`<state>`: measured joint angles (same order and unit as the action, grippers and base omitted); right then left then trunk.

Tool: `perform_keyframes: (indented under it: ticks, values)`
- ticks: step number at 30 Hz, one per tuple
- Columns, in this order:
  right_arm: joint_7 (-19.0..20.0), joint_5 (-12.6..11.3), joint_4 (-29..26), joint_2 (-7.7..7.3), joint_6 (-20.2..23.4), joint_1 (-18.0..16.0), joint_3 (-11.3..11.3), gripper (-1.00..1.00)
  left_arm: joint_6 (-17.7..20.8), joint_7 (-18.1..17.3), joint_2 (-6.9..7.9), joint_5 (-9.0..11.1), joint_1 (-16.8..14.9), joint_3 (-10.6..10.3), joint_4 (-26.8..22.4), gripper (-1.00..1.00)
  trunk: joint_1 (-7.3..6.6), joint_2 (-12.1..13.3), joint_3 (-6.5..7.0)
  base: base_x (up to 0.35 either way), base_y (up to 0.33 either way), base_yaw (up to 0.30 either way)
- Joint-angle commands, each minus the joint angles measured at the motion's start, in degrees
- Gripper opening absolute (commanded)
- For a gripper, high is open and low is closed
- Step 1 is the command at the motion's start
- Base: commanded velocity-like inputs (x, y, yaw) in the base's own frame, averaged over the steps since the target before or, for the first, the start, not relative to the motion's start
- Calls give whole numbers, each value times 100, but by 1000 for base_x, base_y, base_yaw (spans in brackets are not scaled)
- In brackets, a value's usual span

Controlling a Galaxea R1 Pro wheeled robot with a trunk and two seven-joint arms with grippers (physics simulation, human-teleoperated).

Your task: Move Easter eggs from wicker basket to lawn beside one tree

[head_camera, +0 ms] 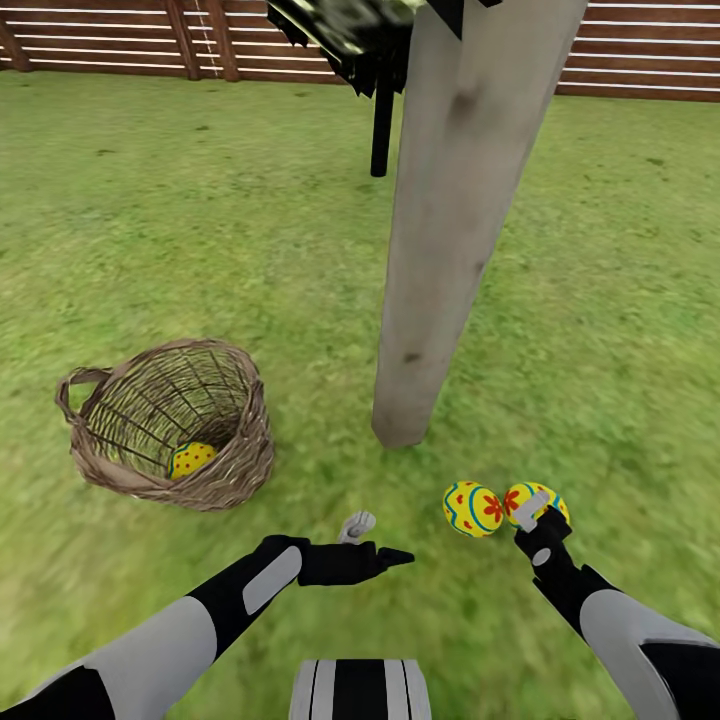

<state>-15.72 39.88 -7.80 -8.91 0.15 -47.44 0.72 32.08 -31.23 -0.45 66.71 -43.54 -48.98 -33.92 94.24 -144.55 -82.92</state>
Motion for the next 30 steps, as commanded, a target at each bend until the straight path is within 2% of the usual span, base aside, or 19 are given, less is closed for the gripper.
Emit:
perform_keyframes:
  ticks: [1, 17, 18, 30]
  values:
    - [-19, 20, 2, -3, 5, -3, 7, -100, 26, -1, 1, 47, -6, -16, 5, 100, -1, -1, -3, 0, 0, 0]
    - [-90, 18, -55, 13, 96, -3, 7, -100, 26, 11, -3, 43, -6, -16, 8, 100, -1, -1, -3, 0, 0, 0]
    - [-168, 14, -50, 13, 98, -3, 7, 100, 26, 15, -2, 43, -6, -16, 8, 100, -1, -1, -3, 0, 0, 0]
    - [-247, 11, -46, 4, 99, -3, 7, 100, 26, 29, 1, 51, -6, -10, 8, 100, -1, -1, -3, 0, 0, 0]
